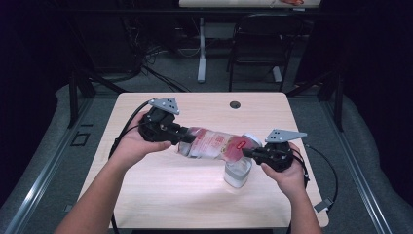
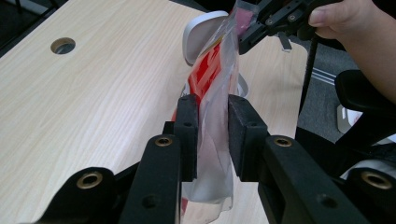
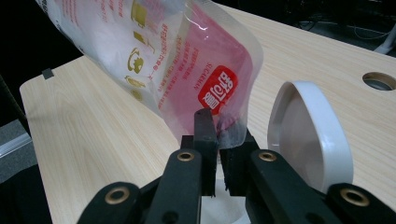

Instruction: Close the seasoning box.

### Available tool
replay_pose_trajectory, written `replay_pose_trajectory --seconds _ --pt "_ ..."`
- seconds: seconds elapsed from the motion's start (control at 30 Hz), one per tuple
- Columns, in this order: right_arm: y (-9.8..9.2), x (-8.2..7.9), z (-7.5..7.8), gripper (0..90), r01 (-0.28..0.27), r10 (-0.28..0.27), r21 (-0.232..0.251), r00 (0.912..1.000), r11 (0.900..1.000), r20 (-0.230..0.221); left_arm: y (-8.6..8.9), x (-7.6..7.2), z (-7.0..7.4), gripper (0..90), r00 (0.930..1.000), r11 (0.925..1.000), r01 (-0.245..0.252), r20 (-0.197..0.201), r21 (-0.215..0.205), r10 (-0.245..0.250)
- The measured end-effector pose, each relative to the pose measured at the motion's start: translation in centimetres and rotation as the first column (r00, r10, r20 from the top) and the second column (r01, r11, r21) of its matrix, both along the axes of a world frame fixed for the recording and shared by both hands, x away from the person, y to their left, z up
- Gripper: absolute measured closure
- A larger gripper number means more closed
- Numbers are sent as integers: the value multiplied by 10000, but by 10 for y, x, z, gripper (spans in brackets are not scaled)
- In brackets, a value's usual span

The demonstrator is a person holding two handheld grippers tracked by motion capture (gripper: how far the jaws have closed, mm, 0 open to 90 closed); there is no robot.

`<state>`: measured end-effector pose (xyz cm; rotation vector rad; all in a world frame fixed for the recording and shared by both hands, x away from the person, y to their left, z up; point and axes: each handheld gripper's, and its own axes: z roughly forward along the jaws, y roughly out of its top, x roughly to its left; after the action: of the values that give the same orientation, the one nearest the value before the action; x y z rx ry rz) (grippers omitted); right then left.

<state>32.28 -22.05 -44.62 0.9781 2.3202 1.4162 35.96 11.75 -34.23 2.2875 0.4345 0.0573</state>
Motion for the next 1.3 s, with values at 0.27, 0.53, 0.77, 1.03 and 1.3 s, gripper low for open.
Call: replay_pose_trajectory --seconds 0.27,0.53,0.77,1.03,1.3 --pt "0 0 0 860 -6 6 -43 10000 10000 -14 -1 0 1 754 10000 10000 0 -4 -44 0" --pt "-1 1 -1 860 -24 24 -26 10000 10000 -30 -2 0 2 754 10000 10000 48 22 -9 -48" --pt "-1 1 -1 860 -8 8 -13 10000 10000 -49 -3 0 3 754 10000 10000 58 12 -15 -58" --pt "0 1 -1 860 -1 1 -37 10000 10000 -49 -4 0 4 754 10000 10000 70 31 -45 -70" --pt "0 0 -1 860 -18 18 -54 10000 10000 -53 -4 -1 4 754 10000 10000 60 29 -77 -60"
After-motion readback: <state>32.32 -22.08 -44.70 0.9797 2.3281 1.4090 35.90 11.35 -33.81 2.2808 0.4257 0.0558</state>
